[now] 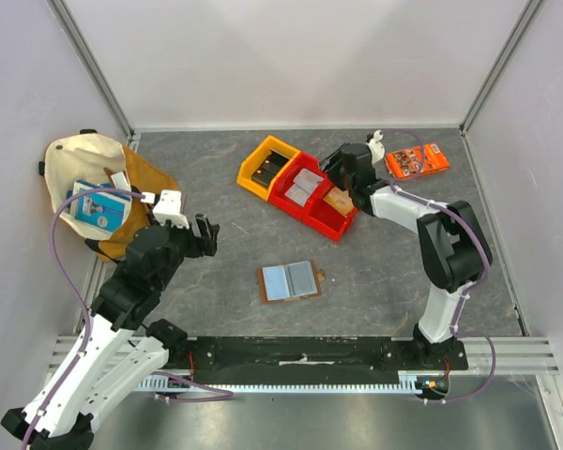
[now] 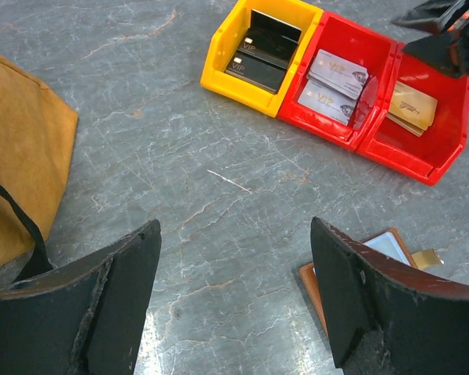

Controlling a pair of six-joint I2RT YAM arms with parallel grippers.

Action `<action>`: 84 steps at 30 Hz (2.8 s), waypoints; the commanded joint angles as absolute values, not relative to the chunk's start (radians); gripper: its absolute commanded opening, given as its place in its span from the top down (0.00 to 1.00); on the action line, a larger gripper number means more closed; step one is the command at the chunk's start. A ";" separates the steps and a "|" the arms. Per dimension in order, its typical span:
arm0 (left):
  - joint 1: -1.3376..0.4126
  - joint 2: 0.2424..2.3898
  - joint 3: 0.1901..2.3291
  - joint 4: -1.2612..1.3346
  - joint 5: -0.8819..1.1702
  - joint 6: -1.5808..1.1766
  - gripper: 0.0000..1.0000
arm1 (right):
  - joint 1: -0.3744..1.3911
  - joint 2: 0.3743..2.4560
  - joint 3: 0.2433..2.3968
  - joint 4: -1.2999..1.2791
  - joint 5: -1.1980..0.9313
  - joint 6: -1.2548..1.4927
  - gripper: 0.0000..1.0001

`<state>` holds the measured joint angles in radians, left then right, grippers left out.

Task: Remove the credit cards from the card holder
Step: Place the credit card in the storage box, then remove the credit card from the card holder.

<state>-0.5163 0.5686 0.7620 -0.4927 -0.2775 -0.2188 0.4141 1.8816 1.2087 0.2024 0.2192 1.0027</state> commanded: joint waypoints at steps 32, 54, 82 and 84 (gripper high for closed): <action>-0.880 1.012 0.469 -0.118 -0.126 -0.891 0.41 | 0.785 1.362 0.755 -0.126 -0.089 0.558 0.34; -0.905 1.253 0.483 -0.190 -0.135 -0.937 0.84 | 0.839 1.517 0.753 -0.117 -0.063 0.552 0.49; -0.913 1.252 0.459 -0.156 -0.120 -0.946 0.85 | 0.988 1.638 0.885 0.101 -0.342 0.663 0.51; -0.911 1.243 0.451 -0.156 -0.124 -0.950 0.85 | 1.008 1.641 0.906 0.081 -0.328 0.655 0.51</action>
<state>-0.9039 1.2476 0.4786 -0.1635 -0.1043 -0.9165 0.9619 1.6417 0.8330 0.0456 -0.2604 0.6399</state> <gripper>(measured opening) 0.149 0.490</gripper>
